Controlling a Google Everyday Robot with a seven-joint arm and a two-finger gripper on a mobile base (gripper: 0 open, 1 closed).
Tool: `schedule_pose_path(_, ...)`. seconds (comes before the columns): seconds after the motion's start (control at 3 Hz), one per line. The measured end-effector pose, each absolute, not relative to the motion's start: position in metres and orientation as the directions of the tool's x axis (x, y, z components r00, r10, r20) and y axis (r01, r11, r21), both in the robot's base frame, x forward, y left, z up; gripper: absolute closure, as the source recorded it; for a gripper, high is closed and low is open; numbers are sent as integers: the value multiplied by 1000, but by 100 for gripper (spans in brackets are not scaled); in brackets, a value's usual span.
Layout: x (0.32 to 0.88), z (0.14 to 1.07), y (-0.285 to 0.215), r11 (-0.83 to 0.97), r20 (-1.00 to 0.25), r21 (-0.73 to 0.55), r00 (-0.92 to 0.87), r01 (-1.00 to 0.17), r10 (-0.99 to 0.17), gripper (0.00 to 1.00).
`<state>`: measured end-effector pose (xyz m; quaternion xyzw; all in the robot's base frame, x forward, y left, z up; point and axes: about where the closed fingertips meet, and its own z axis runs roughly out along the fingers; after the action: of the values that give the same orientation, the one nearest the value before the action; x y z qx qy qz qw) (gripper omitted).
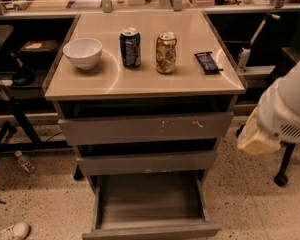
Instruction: Close bottom drawer
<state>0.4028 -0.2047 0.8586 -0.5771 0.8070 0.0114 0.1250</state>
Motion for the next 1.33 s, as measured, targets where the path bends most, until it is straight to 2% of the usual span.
schedule_pose_path(0.33, 388, 772, -199, 354, -191, -47, -339, -934, -921, 100)
schedule_pose_path(1.33, 363, 721, -192, 343, -174, 22, -341, -939, -924, 100)
